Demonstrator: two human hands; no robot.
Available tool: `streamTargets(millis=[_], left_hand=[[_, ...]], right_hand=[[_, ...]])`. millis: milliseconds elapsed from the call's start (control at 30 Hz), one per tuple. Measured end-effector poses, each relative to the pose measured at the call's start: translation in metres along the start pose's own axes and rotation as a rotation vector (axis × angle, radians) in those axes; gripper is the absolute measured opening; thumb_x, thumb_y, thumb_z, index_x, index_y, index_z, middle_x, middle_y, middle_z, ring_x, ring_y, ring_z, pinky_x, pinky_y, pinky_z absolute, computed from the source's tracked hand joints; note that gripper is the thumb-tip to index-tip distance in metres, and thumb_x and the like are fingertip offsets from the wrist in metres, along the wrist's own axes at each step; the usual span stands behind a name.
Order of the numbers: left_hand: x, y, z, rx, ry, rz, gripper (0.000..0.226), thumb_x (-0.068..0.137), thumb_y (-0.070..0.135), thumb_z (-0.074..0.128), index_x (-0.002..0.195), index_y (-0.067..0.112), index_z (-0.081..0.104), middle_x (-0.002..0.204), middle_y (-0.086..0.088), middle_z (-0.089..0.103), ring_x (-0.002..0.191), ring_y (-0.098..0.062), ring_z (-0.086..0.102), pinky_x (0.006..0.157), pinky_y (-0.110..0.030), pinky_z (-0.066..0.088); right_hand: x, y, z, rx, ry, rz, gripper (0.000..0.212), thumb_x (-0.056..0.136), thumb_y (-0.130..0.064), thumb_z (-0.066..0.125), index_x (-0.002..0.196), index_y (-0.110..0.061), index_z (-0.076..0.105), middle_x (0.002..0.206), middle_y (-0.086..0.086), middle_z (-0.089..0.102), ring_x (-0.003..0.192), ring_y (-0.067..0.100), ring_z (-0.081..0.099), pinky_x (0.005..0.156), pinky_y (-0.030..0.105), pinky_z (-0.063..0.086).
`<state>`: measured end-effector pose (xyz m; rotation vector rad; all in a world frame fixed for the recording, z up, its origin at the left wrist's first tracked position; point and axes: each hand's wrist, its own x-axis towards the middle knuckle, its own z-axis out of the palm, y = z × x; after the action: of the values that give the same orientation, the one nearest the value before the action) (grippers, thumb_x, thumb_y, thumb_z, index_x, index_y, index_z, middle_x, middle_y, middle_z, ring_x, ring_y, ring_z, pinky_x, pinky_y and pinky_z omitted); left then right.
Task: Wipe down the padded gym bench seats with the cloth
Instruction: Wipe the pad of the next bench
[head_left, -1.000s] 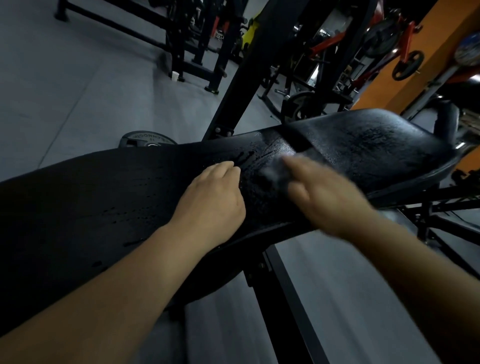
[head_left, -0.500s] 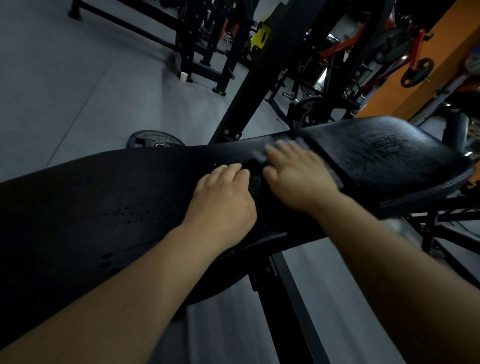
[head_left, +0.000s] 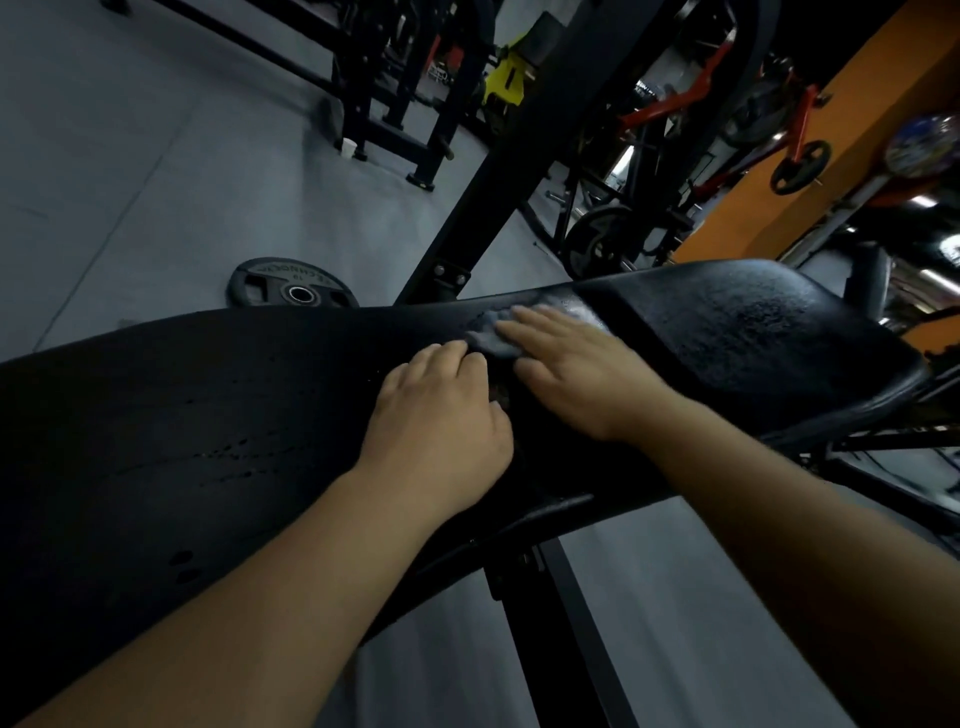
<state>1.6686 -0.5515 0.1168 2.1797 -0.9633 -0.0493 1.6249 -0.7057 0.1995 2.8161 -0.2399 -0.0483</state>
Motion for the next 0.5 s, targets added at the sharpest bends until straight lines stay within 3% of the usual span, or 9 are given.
streamTargets(millis=[33,100,167,233,300,367,400,500], left_hand=[[0.001,-0.002,-0.001,0.000,-0.005,-0.007,0.054,0.100,0.038,0.038,0.148,0.014,0.035,0.161,-0.004,0.026,0.149,-0.021,0.018,0.122,-0.042,0.016],[0.003,-0.006,-0.002,-0.003,-0.008,-0.011,0.058,0.100,0.042,0.037,0.151,0.016,0.031,0.163,-0.002,0.021,0.151,-0.020,0.015,0.123,-0.042,0.014],[0.006,-0.011,-0.003,-0.003,-0.009,-0.018,0.062,0.098,0.047,0.037,0.152,0.016,0.030,0.163,-0.002,0.020,0.151,-0.020,0.013,0.123,-0.043,0.013],[0.009,-0.014,-0.002,-0.001,-0.004,-0.027,0.065,0.096,0.051,0.038,0.150,0.016,0.032,0.163,-0.003,0.022,0.151,-0.020,0.014,0.123,-0.043,0.014],[0.013,-0.017,0.000,0.007,0.019,-0.028,0.066,0.094,0.053,0.038,0.148,0.016,0.035,0.161,-0.003,0.025,0.150,-0.021,0.016,0.123,-0.043,0.015],[0.016,-0.017,0.003,-0.001,0.046,-0.027,0.064,0.095,0.052,0.036,0.148,0.016,0.035,0.161,-0.003,0.027,0.150,-0.021,0.018,0.123,-0.044,0.014],[0.016,-0.018,0.005,-0.008,0.057,-0.025,0.063,0.096,0.051,0.035,0.149,0.017,0.035,0.161,-0.003,0.026,0.150,-0.021,0.017,0.123,-0.044,0.013],[0.017,-0.019,0.008,-0.015,0.072,-0.017,0.062,0.097,0.048,0.033,0.150,0.017,0.033,0.162,-0.002,0.025,0.150,-0.020,0.016,0.123,-0.045,0.012]], right_hand=[[0.007,0.016,-0.004,-0.009,-0.003,0.066,0.051,0.107,-0.032,0.035,0.157,-0.025,0.027,0.166,-0.002,0.021,0.152,0.014,0.014,0.112,0.011,-0.005],[0.035,0.038,-0.004,-0.048,0.000,0.230,0.050,0.105,-0.036,0.031,0.155,-0.028,0.031,0.162,-0.001,0.029,0.149,0.019,0.022,0.119,0.032,0.012],[0.061,0.023,0.004,-0.086,0.001,0.262,0.048,0.102,-0.039,0.029,0.148,-0.028,0.038,0.154,0.002,0.040,0.142,0.023,0.032,0.115,0.043,0.024],[0.062,-0.005,0.013,-0.073,0.008,0.144,0.048,0.102,-0.038,0.030,0.147,-0.027,0.039,0.154,0.001,0.041,0.141,0.022,0.032,0.115,0.041,0.025],[0.039,-0.017,0.014,-0.047,0.019,0.021,0.051,0.105,-0.036,0.032,0.155,-0.027,0.031,0.163,-0.002,0.027,0.149,0.017,0.020,0.120,0.033,0.010],[0.020,0.001,0.004,-0.024,-0.014,0.018,0.052,0.107,-0.035,0.033,0.158,-0.028,0.025,0.166,-0.003,0.018,0.152,0.013,0.010,0.115,0.018,-0.002],[0.021,0.014,-0.001,-0.032,-0.025,0.075,0.051,0.107,-0.034,0.032,0.158,-0.028,0.025,0.166,-0.004,0.019,0.152,0.013,0.011,0.113,0.015,0.000],[0.054,0.019,0.003,-0.089,0.014,0.244,0.050,0.106,-0.037,0.028,0.155,-0.029,0.030,0.161,-0.002,0.030,0.147,0.019,0.023,0.117,0.033,0.017]])
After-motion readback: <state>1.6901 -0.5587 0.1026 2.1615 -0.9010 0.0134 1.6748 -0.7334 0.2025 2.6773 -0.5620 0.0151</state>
